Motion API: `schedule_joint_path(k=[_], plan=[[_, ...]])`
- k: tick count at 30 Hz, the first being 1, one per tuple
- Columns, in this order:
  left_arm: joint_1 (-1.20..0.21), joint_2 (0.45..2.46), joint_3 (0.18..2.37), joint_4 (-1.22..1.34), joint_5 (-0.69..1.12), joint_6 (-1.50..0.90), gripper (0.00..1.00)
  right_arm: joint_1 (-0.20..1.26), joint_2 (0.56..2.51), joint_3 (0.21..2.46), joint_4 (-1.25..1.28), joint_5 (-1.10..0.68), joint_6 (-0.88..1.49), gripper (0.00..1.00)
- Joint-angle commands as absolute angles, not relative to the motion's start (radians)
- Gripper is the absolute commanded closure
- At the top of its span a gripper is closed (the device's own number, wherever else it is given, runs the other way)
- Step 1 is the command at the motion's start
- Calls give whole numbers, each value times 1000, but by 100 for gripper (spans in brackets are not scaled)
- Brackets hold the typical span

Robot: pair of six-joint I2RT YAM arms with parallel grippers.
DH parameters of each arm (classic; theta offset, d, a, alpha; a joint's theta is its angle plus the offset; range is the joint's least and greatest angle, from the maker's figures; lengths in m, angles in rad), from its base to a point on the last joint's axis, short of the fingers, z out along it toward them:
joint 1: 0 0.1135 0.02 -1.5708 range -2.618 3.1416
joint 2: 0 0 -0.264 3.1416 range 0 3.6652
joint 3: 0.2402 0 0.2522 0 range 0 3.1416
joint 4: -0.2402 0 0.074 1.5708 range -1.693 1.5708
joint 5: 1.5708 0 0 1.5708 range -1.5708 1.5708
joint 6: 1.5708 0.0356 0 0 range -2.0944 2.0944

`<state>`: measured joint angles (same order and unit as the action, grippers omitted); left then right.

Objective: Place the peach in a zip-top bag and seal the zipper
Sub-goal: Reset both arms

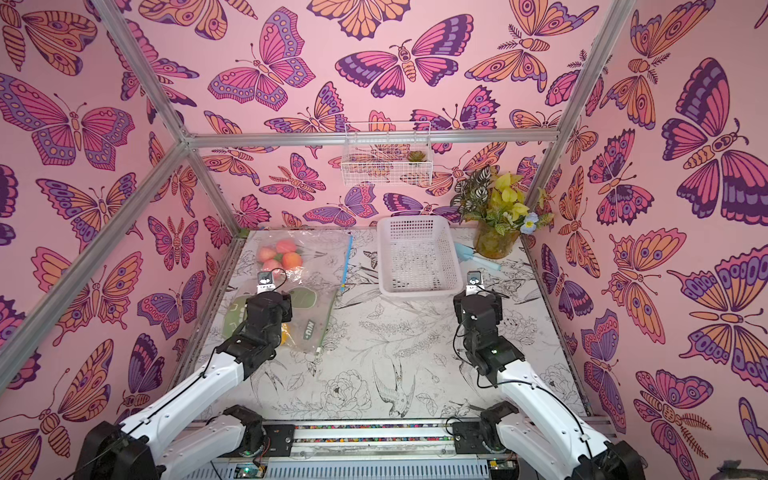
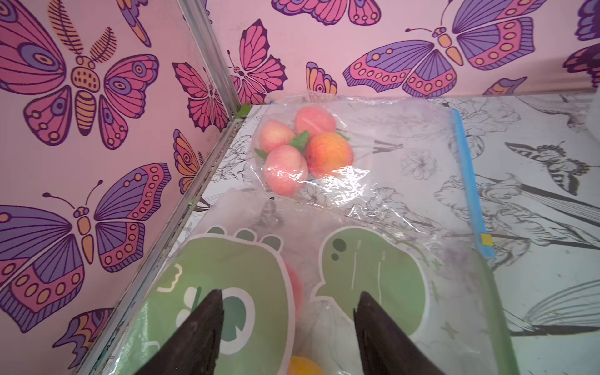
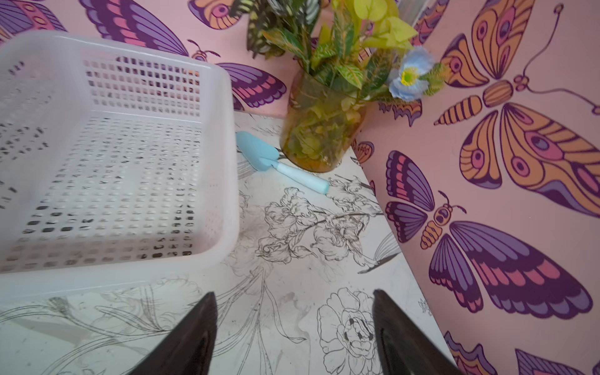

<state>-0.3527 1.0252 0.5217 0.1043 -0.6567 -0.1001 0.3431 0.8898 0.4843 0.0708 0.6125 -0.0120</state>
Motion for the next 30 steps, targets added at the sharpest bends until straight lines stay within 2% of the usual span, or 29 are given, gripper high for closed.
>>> schedule_joint_path(k=[1,9,21,27,30], plan=[[-309,1048,473,237,-684,-53,34,281,888,451,130,573,46,24],[-194,1119,421,324,-560,-62,33,141,914,351,278,468,119,23],[-85,1242,339,609,-342,-62,2,4,1082,242,623,269,118,19],[-64,1312,299,771,-247,-35,0,-14,1155,223,763,201,87,18],[-63,1330,312,773,-216,-14,0,-19,1203,226,827,181,77,18]])
